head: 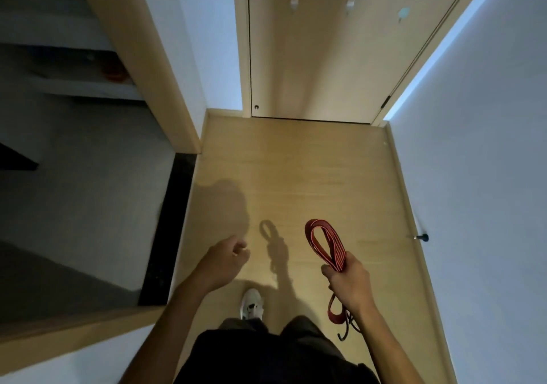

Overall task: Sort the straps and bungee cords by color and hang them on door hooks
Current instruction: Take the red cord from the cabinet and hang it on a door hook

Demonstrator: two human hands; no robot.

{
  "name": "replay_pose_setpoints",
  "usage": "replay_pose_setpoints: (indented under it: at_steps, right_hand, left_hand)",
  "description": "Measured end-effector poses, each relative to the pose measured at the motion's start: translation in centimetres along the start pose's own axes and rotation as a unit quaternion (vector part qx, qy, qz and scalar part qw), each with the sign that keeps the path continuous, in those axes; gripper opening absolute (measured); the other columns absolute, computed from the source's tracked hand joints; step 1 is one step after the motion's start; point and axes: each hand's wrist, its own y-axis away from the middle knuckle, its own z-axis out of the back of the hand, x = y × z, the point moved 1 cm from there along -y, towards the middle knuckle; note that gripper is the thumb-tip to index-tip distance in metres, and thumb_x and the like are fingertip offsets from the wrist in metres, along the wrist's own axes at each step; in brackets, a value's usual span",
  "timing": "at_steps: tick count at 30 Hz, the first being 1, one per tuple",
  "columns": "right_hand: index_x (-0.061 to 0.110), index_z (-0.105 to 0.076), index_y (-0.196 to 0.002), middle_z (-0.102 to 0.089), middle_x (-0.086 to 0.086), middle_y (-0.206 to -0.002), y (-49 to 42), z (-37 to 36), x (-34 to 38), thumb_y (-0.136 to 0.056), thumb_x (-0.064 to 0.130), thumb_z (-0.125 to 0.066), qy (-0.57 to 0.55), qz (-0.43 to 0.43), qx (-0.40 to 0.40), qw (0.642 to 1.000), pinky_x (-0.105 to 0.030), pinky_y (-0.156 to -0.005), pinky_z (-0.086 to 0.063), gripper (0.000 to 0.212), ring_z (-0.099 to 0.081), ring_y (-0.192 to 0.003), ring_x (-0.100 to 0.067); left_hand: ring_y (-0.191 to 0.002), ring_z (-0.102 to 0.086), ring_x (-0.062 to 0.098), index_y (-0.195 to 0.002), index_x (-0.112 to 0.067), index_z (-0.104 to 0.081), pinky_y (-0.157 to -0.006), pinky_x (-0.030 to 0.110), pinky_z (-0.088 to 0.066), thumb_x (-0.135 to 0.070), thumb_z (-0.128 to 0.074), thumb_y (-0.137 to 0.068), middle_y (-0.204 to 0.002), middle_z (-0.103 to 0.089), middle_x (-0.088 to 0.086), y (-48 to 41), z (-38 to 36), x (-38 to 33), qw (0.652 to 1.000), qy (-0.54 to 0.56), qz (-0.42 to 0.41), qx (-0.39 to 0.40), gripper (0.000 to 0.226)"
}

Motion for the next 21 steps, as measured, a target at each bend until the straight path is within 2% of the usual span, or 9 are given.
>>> replay_pose_setpoints:
  at_steps: [6,11,16,21]
  right_hand:
    - [0.013,-0.058,-0.096,-0.068,-0.007,-0.081,-8.1,3.3,4.4,-0.081,0.016,-0.064,-0.014,-0.016,-0.013,1.000,-0.036,-0.069,-0.054,0.017,-0.066,-0.073,-0.027]
    - [0.016,-0.057,-0.095,-0.067,-0.006,-0.082,-17.6,6.3,9.0,-0.080,0.017,-0.063,-0.017,0.001,-0.002,1.000,-0.042,-0.072,-0.056,0.017,-0.066,-0.074,-0.026]
    - [0.017,-0.058,-0.098,-0.068,-0.005,-0.081,-26.3,9.9,15.0,-0.079,0.017,-0.062,-0.002,0.024,0.024,0.999,-0.036,-0.067,-0.054,0.020,-0.067,-0.073,-0.025]
    - [0.019,-0.054,-0.096,-0.066,-0.005,-0.078,-32.8,11.8,21.0,-0.080,0.013,-0.062,0.019,0.051,0.045,0.997,-0.034,-0.064,-0.052,0.018,-0.067,-0.071,-0.025]
  left_hand:
    - [-0.104,-0.057,0.018,-0.115,-0.016,-0.057,-0.080,0.023,-0.038,-0.030,-0.051,-0.093,-0.105,-0.057,-0.003,-9.0,2.1,-7.3,0.999,-0.020,-0.019,0.033,0.026]
    - [-0.095,-0.056,0.014,-0.113,-0.016,-0.058,-0.075,0.021,-0.039,-0.030,-0.050,-0.093,-0.108,-0.060,-0.001,-16.1,3.1,-12.4,0.999,-0.024,-0.006,0.032,0.025]
    - [-0.096,-0.055,0.014,-0.116,-0.016,-0.057,-0.082,0.022,-0.043,-0.028,-0.049,-0.093,-0.115,-0.061,0.001,-21.9,4.9,-17.4,0.999,-0.025,0.018,0.014,0.026]
    - [-0.098,-0.055,0.014,-0.118,-0.015,-0.056,-0.083,0.023,-0.042,-0.028,-0.049,-0.094,-0.112,-0.060,0.000,-27.5,8.0,-21.1,1.000,-0.012,0.027,-0.009,0.029]
